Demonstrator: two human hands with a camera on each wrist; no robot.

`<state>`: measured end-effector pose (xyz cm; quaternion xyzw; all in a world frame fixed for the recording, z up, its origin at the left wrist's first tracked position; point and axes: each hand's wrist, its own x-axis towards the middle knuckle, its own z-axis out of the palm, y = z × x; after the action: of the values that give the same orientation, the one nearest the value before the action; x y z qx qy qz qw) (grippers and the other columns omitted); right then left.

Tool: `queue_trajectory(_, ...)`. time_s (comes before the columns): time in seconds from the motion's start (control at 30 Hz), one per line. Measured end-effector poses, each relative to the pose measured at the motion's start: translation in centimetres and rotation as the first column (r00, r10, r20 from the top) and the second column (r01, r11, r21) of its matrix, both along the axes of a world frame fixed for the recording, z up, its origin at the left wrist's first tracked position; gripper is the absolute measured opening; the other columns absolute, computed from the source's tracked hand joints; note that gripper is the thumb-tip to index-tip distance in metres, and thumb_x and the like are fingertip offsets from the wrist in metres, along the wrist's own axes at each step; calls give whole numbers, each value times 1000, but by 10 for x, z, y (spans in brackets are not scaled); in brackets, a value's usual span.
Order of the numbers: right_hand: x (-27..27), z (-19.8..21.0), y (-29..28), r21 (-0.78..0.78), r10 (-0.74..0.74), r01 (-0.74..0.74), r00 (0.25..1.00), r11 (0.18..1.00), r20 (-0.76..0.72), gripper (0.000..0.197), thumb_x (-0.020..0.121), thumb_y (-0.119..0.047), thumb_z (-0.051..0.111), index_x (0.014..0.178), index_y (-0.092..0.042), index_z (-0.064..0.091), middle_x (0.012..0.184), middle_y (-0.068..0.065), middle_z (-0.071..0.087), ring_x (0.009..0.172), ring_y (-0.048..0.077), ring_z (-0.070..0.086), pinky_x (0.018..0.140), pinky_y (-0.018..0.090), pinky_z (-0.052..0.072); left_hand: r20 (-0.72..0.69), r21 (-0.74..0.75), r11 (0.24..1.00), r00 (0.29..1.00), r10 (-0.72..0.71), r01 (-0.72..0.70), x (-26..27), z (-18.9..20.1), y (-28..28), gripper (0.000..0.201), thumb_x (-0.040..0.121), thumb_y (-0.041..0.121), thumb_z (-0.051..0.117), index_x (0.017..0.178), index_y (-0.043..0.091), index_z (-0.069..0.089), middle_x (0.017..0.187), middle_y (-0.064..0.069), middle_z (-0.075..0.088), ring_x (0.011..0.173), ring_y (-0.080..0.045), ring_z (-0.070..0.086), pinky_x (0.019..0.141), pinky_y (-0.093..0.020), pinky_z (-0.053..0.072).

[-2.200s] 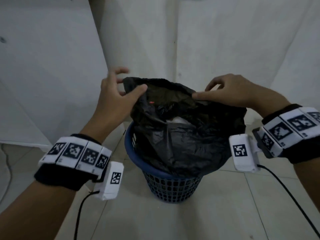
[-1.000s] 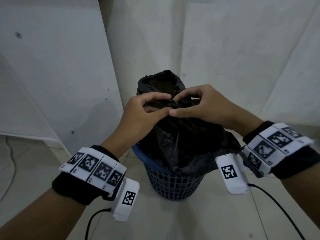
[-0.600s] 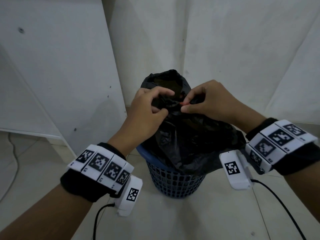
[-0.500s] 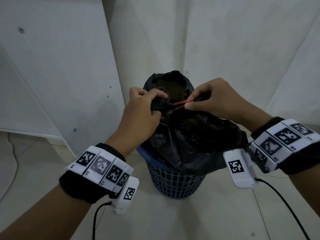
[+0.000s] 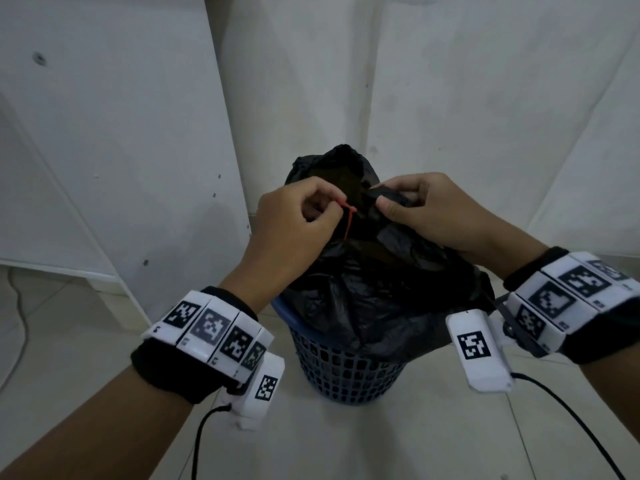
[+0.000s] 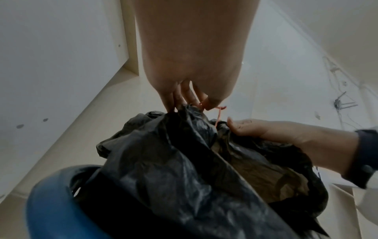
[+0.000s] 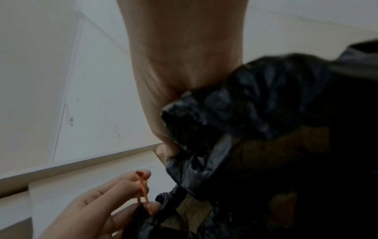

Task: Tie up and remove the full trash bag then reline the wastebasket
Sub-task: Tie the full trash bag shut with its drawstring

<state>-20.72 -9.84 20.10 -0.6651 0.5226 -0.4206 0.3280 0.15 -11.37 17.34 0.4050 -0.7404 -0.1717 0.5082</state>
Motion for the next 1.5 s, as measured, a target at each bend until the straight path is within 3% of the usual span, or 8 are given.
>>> queue_trajectory(0.23,4,-2,-3,5,-27,26,993,1000,118,21,99,-4,54,108,-13,70,100,2,74,88,6,68,83,18,55,-55,5,1000,998,-7,7,2,-4,-8,7,84,28,80,90,27,78,78,14,75,69,-4,70,69,-29,61)
queue_trajectory(0.4,2,-2,-2,-28,-9,11,998,1000,64,33,89,3,65,113,-19,62,94,3,76,82,13,70,82,31,58,138,-225,973,987,84,-52,1,-4,-8,26,90,32,73,116,35,68,85,17,72,64,-1,64,67,-30,57)
queue_trajectory(0.53,3,2,4,-96,38,-36,999,995,20,46,82,7,72,118,-15,55,90,7,77,79,15,73,75,27,59,369,-362,932,918,145,-2,-3,0,-8,42,95,29,63,135,39,57,91,15,71,69,1,60,61,-29,54)
queue_trajectory(0.7,3,4,4,-147,21,-27,999,989,-39,52,76,2,79,119,-16,57,81,6,76,75,10,73,73,18,54,509,-429,900,844,169,78,-5,-2,-13,36,100,26,49,131,38,61,98,8,69,79,-19,69,53,-40,52)
queue_trajectory(0.83,2,4,4,-187,-29,16,997,982,-67,52,70,-6,86,112,-15,58,79,4,77,77,12,75,78,24,58,450,-428,897,886,110,106,-2,0,-14,28,103,34,45,123,34,65,97,9,70,81,-17,69,55,-40,52)
queue_trajectory(1.1,10,4,4,-203,-13,-25,984,979,-180,56,68,-21,90,111,-15,55,77,0,77,70,11,73,68,17,54,415,-386,918,906,80,96,-2,-4,-14,19,96,31,61,108,36,75,92,14,73,79,-7,67,57,-36,52)
queue_trajectory(1.3,9,4,3,-188,-21,-32,963,982,-269,54,70,-17,89,113,-19,56,76,5,75,66,12,72,66,20,58,205,-350,937,976,78,-1,0,-4,-14,15,93,31,68,102,31,80,92,16,76,74,-3,67,60,-35,54)
queue_trajectory(1.5,6,2,1,-220,-55,-18,945,975,-322,51,69,-15,89,108,-17,56,71,3,73,60,5,68,66,20,57,-21,-116,992,999,45,-47,2,2,-21,11,91,31,70,94,33,80,76,16,75,64,-10,70,59,-38,58)
